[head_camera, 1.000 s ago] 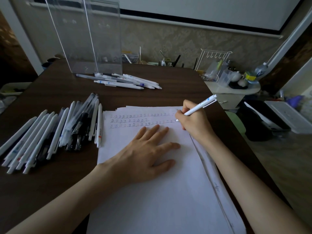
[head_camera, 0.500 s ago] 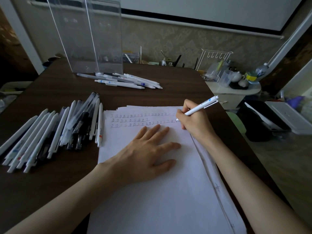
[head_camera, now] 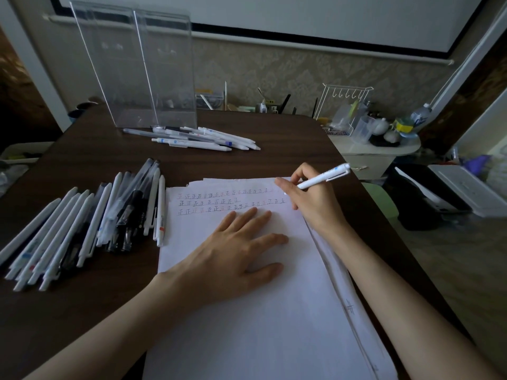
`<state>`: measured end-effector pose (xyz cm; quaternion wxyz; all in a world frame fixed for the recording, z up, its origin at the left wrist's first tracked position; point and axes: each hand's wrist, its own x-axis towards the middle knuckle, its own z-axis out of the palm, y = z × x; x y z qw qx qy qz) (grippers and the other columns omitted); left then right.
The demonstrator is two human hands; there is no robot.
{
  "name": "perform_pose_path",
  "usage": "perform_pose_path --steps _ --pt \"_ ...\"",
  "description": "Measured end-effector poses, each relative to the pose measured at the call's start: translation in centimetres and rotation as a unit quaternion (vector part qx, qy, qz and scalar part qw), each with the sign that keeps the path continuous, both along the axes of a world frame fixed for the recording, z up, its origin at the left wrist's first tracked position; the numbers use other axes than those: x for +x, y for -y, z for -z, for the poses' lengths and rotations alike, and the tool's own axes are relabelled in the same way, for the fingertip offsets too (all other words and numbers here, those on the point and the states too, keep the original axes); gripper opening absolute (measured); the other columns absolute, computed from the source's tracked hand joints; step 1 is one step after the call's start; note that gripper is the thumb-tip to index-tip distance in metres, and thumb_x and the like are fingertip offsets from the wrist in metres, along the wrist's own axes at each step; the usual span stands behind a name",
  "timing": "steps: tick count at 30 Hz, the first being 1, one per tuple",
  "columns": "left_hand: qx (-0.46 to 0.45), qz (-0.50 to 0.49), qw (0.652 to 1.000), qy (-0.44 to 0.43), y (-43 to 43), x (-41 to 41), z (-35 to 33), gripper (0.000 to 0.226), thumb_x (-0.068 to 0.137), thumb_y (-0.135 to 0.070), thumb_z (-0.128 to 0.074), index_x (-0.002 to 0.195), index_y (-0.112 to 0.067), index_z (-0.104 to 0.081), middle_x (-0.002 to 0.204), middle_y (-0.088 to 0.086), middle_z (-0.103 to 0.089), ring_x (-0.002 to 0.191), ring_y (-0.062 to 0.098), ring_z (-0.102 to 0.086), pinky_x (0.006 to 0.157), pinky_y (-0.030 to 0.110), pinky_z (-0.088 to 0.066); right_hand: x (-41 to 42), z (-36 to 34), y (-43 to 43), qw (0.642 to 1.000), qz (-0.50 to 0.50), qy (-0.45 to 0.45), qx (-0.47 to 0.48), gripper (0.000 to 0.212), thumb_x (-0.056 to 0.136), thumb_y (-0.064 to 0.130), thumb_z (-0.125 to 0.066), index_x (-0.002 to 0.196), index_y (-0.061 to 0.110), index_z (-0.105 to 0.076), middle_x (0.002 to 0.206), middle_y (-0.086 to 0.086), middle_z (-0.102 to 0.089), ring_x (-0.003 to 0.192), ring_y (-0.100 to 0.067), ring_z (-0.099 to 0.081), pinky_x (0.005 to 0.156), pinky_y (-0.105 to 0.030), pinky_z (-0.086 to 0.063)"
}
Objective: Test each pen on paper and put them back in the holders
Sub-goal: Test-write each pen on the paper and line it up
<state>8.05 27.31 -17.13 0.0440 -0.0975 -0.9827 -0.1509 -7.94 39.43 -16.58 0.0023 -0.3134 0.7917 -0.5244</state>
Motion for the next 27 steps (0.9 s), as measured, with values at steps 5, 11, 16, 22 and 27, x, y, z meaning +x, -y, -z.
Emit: perform_pose_path --steps 5,11,16,22,27 --pt "0.113 -0.068 0.99 -0.054 0.2 0.0 -0.5 0.071 0.082 -0.066 -0.047 0.138 -0.023 -0.034 0.136 -0.007 -0.044 0.124 0.006 -0.032 0.098 0.01 -0.016 0.1 0.2 -0.1 0.999 -0.035 -0.034 0.005 0.016 0.083 0.012 -0.07 0.092 0.022 -0.062 0.079 -0.001 -0.058 0.067 0.0 -0.052 0.062 -0.015 -0.042" --pt "0.123 -0.027 0.99 -0.062 0.6 -0.2 -0.5 0.07 0.077 -0.065 -0.051 0.138 -0.033 -0.038 0.118 -0.009 -0.056 0.108 0.009 -0.045 0.089 0.015 -0.028 0.7 -0.3 -0.3 0.995 -0.089 -0.016 0.043 0.033 0.088 0.012 -0.059 0.11 0.036 -0.061 0.1 0.004 -0.059 0.097 0.002 -0.052 0.08 -0.013 -0.039" --pt "0.121 -0.01 0.989 -0.088 0.9 -0.3 -0.2 0.056 0.079 -0.055 -0.053 0.121 -0.019 -0.06 0.104 -0.001 -0.063 0.092 0.015 -0.051 0.081 0.022 -0.036 1.1 -0.6 -0.3 0.991 -0.126 -0.005 0.052 0.026 0.084 0.028 -0.069 0.11 0.031 -0.064 0.096 0.014 -0.061 0.095 0.001 -0.053 0.082 -0.016 -0.038" --pt "0.106 -0.015 0.991 -0.082 0.7 -0.1 -0.3 0.055 0.077 -0.058 -0.054 0.116 -0.02 -0.062 0.109 -0.002 -0.064 0.098 0.018 -0.054 0.084 0.021 -0.037 1.0 -0.4 -0.1 0.991 -0.127 -0.008 0.049 0.03 0.08 0.023 -0.073 0.108 0.029 -0.066 0.089 0.013 -0.059 0.088 0.005 -0.054 0.076 -0.007 -0.035" --pt "0.113 -0.038 0.988 -0.098 0.6 0.3 -0.7 0.054 0.079 -0.055 -0.052 0.115 -0.017 -0.063 0.102 -0.001 -0.066 0.097 0.018 -0.056 0.077 0.03 -0.05 1.4 -0.9 -0.1 0.985 -0.149 -0.012 0.081 0.037 0.085 0.035 -0.063 0.121 0.035 -0.056 0.1 0.012 -0.062 0.098 0.005 -0.053 0.081 -0.009 -0.036"
